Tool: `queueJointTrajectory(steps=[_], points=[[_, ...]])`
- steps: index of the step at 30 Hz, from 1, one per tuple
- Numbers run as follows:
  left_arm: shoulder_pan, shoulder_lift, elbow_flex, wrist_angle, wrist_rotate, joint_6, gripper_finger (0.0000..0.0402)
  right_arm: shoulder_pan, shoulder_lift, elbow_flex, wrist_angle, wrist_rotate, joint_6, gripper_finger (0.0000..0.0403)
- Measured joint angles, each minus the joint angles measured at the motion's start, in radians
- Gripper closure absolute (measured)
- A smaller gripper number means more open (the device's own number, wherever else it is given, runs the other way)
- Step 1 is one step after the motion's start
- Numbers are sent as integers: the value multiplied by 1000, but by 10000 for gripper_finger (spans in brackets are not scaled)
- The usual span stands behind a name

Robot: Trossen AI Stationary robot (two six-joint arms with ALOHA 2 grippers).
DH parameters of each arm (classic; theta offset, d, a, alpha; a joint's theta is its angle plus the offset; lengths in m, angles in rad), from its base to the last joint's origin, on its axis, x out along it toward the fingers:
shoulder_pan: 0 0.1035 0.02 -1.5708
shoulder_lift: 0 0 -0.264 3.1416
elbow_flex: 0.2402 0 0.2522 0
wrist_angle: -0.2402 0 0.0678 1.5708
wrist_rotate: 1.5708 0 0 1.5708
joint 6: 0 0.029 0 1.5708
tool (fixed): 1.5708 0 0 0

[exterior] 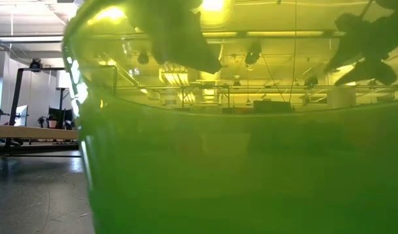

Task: Place and stack bowls onto a shelf
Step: Stack the orange bowl on top of the white bowl on the shelf

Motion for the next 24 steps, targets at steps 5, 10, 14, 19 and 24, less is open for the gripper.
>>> queueJointTrajectory(steps=[5, 10, 14, 19, 24], points=[[2, -1, 16, 18, -1, 7, 326, 0, 121, 58, -61, -215, 10, 183], [2, -6, 17, 12, 0, 7, 326, 0, 221, 84, -62, -388, 71, 183], [2, -6, 17, 9, 1, 11, 326, 2, 299, 85, -62, -525, 56, 183], [2, -6, 17, 9, 1, 25, 326, 35, 372, 84, -62, -576, -89, 183], [2, -6, 17, 8, 1, 25, 326, 50, 421, 86, -64, -570, -229, 183]])
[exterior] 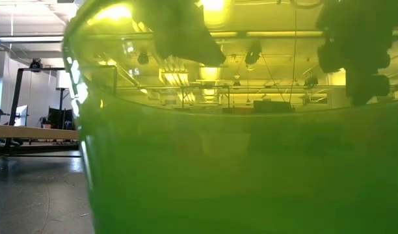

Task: Place and stack bowls onto a shelf
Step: Stack the orange bowl on top of the white bowl on the shelf

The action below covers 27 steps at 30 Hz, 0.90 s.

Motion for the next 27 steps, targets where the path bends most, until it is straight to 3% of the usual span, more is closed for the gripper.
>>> queueJointTrajectory(steps=[11, 22, 27], points=[[0, 0, 0, 5, 0, -2, 326, 3, 62, -1, -45, 10, -185, 184], [0, 0, 0, 6, 0, -3, 326, 3, 231, -1, -43, 63, -283, 184], [0, 0, 0, 5, 0, -3, 326, 3, 303, -1, -43, 56, -287, 216]])
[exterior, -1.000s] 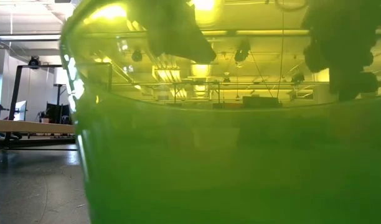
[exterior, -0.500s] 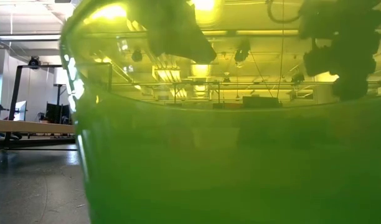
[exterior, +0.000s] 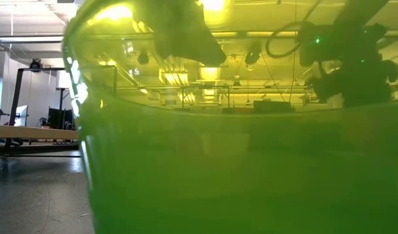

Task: Place and stack bowls onto a shelf
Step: Stack the orange bowl on top of the white bowl on the shelf

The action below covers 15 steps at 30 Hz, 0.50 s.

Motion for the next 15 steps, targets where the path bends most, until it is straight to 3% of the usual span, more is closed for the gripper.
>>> queueJointTrajectory(steps=[8, 15], points=[[0, 0, 0, 0, 0, -1, 326, 0, 73, 0, -2, -14, -2, 371], [1, 0, 0, 2, -2, -1, 326, 0, 36, 42, 11, -11, 35, 394]])
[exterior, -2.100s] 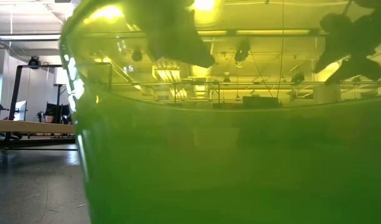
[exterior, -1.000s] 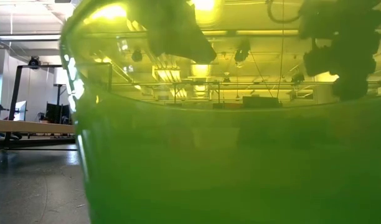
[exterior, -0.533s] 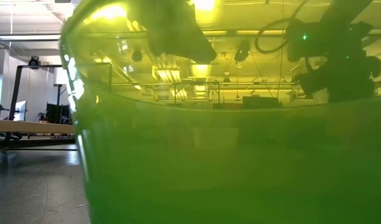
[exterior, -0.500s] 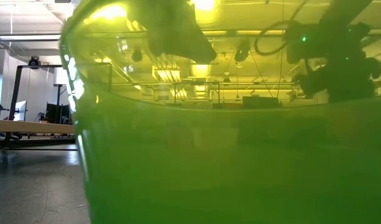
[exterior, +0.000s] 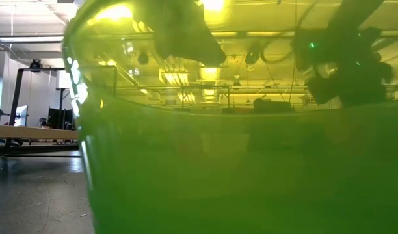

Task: Place and stack bowls onto a shelf
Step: Stack the orange bowl on top of the white bowl on the shelf

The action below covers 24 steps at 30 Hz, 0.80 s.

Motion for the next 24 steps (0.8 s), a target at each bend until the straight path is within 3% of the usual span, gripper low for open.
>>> queueJointTrajectory(steps=[2, 5, 10, 14, 17, 19, 24], points=[[1, 0, 0, 4, -28, 0, 326, 0, -21, 47, 20, 11, 1, 394], [3, 0, 0, 8, -107, 1, 322, 0, -38, 125, 36, 119, 0, 394], [13, -2, 0, 19, -318, 6, 305, 0, -35, 230, 74, 446, -28, 394], [30, -3, 0, 116, -485, 93, 297, 0, -13, 294, 151, 698, -71, 394], [46, -3, 0, 238, -520, 201, 297, 0, 6, 341, 233, 828, -118, 394], [58, -3, 0, 333, -522, 286, 297, 0, 18, 373, 300, 878, -151, 394], [91, -4, 1, 512, -524, 453, 297, 0, 41, 437, 453, 883, -233, 394]])
